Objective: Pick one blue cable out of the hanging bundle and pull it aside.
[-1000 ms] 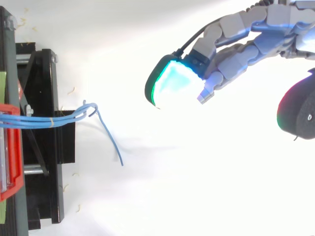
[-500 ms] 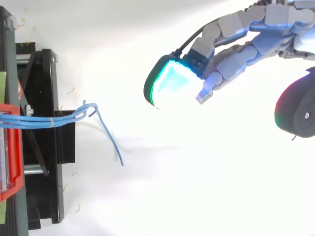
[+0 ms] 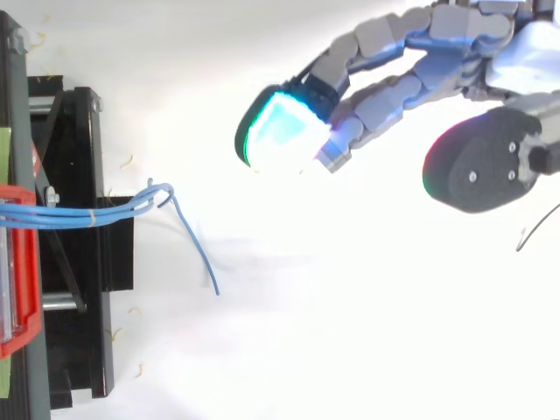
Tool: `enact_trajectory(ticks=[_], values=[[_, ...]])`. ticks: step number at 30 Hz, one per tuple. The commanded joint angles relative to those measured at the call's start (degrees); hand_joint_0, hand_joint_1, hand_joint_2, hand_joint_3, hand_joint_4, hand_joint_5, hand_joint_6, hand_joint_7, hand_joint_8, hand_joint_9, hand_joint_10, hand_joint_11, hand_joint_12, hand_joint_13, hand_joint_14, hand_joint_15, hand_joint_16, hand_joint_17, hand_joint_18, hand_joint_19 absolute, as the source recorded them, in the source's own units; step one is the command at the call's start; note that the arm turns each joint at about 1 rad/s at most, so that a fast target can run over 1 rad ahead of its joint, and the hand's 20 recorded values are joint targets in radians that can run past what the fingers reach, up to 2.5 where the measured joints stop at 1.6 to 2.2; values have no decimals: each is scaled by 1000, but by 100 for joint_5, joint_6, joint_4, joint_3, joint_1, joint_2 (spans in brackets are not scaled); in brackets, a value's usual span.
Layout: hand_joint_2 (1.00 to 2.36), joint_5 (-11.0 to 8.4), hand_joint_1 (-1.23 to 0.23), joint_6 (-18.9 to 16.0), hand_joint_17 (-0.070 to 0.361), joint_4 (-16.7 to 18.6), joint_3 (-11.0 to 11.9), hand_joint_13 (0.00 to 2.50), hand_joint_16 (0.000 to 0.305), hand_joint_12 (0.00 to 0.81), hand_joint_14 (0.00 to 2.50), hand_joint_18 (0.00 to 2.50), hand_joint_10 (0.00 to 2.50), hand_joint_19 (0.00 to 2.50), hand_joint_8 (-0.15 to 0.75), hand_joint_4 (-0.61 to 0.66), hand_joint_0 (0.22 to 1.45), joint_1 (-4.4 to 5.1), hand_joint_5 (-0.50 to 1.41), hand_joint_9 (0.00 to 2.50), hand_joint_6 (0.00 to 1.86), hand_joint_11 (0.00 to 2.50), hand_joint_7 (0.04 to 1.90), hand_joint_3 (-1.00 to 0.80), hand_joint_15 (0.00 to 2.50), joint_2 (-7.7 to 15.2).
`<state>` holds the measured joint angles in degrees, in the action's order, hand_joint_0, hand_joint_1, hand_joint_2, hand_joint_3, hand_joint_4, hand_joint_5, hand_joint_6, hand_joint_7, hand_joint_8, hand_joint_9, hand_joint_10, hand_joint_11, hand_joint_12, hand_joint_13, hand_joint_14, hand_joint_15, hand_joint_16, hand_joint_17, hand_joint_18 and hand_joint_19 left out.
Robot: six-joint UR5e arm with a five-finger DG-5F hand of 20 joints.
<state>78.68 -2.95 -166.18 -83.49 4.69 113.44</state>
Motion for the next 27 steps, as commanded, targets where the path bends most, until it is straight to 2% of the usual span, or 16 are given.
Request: enact_trajectory(ticks=[1,8,9,11,12,13,15,19,21,27], values=[[1001,-222,-582,-12,119,68,0,491,53,340,13,308,8,482,219,207,500,32,-183,741,501,201,661,-493,320,64],[1000,-353,-581,-3,119,314,0,494,53,341,13,315,9,489,222,213,502,67,-182,749,501,215,666,-495,325,240],[1000,-397,-584,-12,120,358,0,495,53,342,13,314,10,489,223,200,501,67,-181,748,501,224,660,-499,325,328],[1000,-441,-611,-12,118,393,0,484,52,337,14,303,8,481,205,95,504,67,-170,703,501,198,648,-500,329,363],[1000,-468,-632,-3,115,411,0,446,51,322,14,282,5,484,170,27,502,67,-165,577,501,121,635,-500,335,381],[1000,-538,-672,-12,116,455,0,399,51,316,13,236,0,472,137,-40,482,67,-172,456,501,61,614,-500,330,495],[1000,-582,-716,-12,119,525,0,342,53,320,13,188,0,453,126,-69,454,67,-185,339,501,0,599,-500,313,600],[1000,-608,-751,-12,131,754,0,240,58,348,12,87,0,421,136,-59,413,67,-222,163,501,0,606,-500,293,715],[1000,-600,-769,5,133,903,0,235,59,348,12,78,0,421,138,-56,407,67,-223,163,501,0,605,-500,291,732],[1000,-600,-796,58,130,947,0,243,58,345,11,87,0,425,150,-3,417,41,-214,211,501,0,620,-500,286,732]])
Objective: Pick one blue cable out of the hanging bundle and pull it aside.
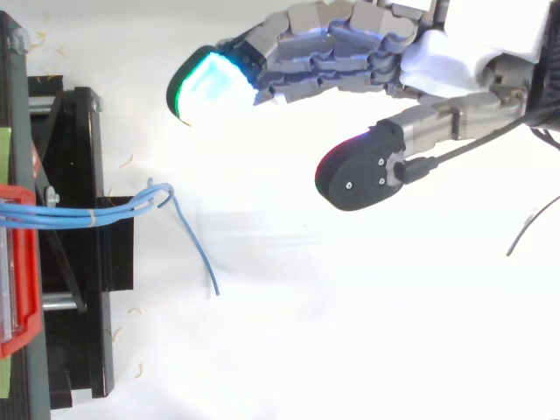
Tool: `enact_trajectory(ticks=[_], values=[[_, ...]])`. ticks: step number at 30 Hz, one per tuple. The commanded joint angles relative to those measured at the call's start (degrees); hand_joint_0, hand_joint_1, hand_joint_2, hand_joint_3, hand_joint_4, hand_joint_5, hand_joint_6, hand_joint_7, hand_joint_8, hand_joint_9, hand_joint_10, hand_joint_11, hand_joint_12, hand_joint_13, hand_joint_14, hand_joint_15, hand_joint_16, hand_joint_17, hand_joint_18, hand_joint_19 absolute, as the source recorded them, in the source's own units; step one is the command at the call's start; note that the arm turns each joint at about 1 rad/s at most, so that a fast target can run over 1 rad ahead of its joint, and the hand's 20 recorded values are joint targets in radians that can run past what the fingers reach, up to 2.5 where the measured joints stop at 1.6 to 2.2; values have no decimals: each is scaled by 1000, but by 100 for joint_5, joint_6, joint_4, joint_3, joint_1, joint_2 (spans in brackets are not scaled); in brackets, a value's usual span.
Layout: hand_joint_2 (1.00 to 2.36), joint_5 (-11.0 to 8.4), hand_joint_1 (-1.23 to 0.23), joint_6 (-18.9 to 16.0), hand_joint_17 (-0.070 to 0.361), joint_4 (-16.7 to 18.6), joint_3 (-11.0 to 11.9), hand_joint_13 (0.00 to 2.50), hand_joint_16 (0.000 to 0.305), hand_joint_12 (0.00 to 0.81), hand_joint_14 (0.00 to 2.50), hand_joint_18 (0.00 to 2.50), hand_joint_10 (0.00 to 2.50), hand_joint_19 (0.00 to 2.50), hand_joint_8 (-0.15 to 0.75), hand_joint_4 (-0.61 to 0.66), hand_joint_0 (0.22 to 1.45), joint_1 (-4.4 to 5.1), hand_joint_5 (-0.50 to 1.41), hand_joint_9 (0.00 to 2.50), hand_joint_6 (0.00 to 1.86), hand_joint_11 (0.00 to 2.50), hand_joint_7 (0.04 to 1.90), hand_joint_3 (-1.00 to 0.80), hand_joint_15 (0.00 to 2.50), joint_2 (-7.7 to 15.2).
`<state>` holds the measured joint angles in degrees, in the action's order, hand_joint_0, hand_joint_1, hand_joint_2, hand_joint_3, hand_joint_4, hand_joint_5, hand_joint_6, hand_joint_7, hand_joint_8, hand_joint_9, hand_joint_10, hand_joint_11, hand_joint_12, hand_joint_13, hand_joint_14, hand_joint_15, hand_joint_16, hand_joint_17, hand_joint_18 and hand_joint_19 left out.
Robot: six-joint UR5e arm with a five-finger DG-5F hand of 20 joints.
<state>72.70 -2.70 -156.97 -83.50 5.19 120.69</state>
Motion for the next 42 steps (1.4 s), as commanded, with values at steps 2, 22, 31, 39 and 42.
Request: enact_trajectory(ticks=[2,22,31,39,42], values=[[1000,-10,-789,129,129,52,0,248,57,344,13,97,0,433,155,20,425,-9,-209,243,501,0,624,-500,287,51],[1000,8,-679,94,125,720,527,291,56,351,11,144,0,441,191,141,447,35,-179,392,501,24,655,-500,283,1035],[1000,52,-658,121,130,817,949,306,58,361,11,154,0,436,197,160,428,105,-158,433,501,14,658,-500,273,1440],[1000,25,-735,209,122,878,1020,349,54,349,11,216,0,438,185,156,451,254,-141,494,502,25,663,-500,275,1501],[1000,25,-726,209,120,922,1011,361,53,345,11,226,0,438,185,164,459,316,-129,518,502,27,677,-500,273,1501]])
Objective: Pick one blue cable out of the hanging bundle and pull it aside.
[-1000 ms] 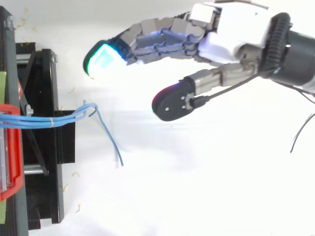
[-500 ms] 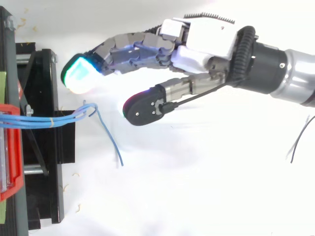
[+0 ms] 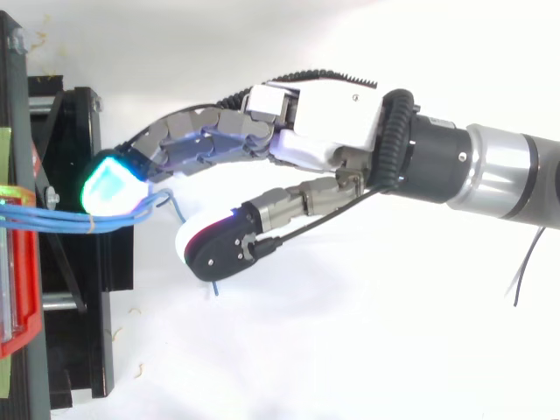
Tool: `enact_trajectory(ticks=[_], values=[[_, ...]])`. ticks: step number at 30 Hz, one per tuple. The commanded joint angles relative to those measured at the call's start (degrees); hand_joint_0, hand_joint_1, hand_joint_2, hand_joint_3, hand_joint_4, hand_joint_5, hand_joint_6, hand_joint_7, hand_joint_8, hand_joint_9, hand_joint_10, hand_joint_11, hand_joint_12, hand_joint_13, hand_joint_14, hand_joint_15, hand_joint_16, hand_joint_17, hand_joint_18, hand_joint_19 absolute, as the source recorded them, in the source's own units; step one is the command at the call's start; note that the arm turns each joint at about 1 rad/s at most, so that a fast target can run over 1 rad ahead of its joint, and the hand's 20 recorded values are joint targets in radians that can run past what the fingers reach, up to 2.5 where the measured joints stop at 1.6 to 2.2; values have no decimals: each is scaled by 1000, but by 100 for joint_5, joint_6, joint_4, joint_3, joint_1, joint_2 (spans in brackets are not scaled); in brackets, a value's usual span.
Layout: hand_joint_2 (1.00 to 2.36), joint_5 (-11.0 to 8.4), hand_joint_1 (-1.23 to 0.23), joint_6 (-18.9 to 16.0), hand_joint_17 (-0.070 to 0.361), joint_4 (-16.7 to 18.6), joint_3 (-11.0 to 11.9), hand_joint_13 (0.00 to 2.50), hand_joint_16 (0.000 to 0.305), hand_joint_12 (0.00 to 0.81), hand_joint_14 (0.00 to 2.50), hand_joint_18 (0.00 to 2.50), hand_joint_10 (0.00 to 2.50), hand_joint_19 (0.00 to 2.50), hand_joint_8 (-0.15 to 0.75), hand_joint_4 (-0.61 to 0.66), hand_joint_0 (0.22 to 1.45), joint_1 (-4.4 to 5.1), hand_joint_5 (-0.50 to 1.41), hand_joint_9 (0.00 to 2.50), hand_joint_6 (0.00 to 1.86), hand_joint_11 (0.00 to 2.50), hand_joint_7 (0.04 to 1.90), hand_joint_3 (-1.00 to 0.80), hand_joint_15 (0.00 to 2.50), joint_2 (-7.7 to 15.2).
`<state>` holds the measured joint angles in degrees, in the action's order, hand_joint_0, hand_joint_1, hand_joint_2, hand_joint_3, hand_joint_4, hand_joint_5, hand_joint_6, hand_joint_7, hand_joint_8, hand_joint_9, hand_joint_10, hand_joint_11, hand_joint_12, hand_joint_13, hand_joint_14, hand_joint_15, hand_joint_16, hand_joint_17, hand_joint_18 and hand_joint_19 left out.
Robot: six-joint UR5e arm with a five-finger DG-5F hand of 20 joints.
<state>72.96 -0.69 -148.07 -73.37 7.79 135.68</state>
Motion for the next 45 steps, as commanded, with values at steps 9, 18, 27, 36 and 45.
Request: enact_trajectory(ticks=[9,18,27,36,45], values=[[1000,-98,-691,245,115,147,-2,425,51,339,13,285,0,463,194,210,481,205,-100,586,502,34,723,-500,291,2],[1000,-81,-690,218,105,279,7,478,47,318,14,327,3,498,177,215,549,231,-74,656,502,58,768,-500,318,2],[1000,-63,-689,25,103,252,51,506,46,318,14,358,3,520,187,227,552,223,-72,705,502,91,776,-500,329,2],[1000,34,-685,-151,103,-451,438,527,46,320,15,383,4,532,189,250,551,179,-66,737,503,106,841,-500,342,2],[1000,25,-690,-159,102,-424,455,531,45,320,15,389,7,547,193,198,563,214,-51,755,503,157,1045,-500,355,2]])
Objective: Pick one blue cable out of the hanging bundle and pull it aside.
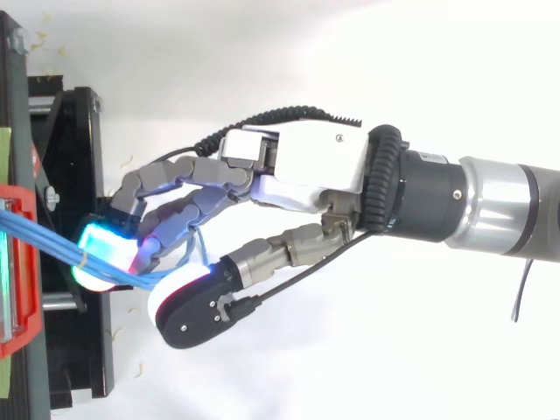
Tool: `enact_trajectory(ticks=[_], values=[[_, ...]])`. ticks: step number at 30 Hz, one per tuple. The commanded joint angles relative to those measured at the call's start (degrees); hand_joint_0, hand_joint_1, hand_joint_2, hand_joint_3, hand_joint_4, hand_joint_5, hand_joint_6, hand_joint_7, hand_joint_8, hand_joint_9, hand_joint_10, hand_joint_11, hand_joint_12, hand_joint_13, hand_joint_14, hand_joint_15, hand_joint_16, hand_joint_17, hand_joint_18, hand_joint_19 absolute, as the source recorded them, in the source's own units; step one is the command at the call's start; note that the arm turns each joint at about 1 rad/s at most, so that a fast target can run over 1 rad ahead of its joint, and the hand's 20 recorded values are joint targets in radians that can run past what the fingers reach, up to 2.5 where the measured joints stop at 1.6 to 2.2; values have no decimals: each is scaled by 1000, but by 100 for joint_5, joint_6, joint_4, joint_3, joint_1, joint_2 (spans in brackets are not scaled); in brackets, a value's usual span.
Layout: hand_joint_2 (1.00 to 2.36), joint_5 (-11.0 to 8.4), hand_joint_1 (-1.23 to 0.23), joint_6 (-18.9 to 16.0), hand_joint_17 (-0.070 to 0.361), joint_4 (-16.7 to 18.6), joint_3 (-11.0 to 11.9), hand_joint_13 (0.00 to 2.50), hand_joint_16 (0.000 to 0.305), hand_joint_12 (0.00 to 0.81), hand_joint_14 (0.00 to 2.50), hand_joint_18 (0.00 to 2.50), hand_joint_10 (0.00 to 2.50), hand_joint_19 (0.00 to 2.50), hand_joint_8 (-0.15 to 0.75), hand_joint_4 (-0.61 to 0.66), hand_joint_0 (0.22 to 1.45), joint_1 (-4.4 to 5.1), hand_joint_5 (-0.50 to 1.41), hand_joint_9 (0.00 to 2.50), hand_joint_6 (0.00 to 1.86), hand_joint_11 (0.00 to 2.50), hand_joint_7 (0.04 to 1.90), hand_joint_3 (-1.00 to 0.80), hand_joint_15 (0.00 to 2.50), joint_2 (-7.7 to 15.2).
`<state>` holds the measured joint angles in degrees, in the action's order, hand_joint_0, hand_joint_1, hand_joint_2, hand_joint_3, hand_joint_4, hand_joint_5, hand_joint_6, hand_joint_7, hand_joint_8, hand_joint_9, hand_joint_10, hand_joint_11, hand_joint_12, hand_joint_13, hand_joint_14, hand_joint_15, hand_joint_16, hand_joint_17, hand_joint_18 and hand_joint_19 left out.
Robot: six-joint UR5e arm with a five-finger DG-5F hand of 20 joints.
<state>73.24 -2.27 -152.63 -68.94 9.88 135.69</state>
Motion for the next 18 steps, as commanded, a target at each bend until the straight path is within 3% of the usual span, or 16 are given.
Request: enact_trajectory(ticks=[1,6,14,18], values=[[1000,-3,-690,7,102,31,3,533,45,320,15,391,7,549,196,198,558,14,-51,756,503,161,1051,-500,356,1],[1000,6,-689,7,103,-39,135,536,46,325,15,394,7,547,197,208,549,14,-47,762,503,156,1058,-500,352,-8],[1000,6,-697,-1,104,-171,240,540,46,326,17,398,8,553,206,137,541,14,-27,781,500,192,1304,-500,364,-8],[1000,6,-707,-1,104,-180,240,548,46,328,15,405,8,552,211,145,540,14,-37,793,568,198,1206,-500,364,1]])
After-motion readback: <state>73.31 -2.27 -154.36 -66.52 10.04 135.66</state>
